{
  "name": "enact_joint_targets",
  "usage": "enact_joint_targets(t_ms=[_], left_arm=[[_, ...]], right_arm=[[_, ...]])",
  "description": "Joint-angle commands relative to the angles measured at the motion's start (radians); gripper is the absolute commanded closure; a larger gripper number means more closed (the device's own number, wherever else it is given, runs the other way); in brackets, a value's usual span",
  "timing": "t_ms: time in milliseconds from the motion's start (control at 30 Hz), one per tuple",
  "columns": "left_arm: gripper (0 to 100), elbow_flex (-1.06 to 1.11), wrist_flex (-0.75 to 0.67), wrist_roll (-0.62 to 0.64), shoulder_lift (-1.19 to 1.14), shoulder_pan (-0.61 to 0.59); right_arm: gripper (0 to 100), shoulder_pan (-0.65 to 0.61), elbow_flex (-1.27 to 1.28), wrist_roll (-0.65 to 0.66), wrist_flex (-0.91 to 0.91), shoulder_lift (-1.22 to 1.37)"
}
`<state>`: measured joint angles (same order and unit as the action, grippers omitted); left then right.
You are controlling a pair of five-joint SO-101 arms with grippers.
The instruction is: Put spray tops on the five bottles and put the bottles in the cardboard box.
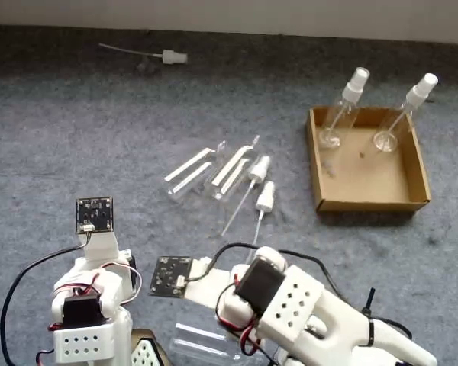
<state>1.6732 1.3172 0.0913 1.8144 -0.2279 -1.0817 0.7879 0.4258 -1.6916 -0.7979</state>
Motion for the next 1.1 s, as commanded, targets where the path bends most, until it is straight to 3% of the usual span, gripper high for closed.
enact_joint_targets(t_ms=[0, 300, 567, 800, 1067], left_arm=[[99, 0.021, 0.003, 0.012, -0.004, -0.01], [99, 0.021, 0.009, 0.009, -0.004, -0.174], [99, 0.021, 0.009, 0.008, -0.004, -0.46], [99, 0.021, 0.009, 0.009, -0.004, -0.469], [99, 0.021, 0.009, 0.014, -0.004, -0.469]], right_arm=[[76.0, -0.162, -0.008, -0.101, -0.01, -0.021], [76.0, -0.286, -0.005, -0.255, 0.012, -0.012], [76.0, -0.303, -0.004, -0.281, 0.025, -0.01], [76.0, -0.302, 0.16, -0.284, 0.217, -0.01], [76.0, -0.305, 0.222, -0.285, 0.285, -0.01]])
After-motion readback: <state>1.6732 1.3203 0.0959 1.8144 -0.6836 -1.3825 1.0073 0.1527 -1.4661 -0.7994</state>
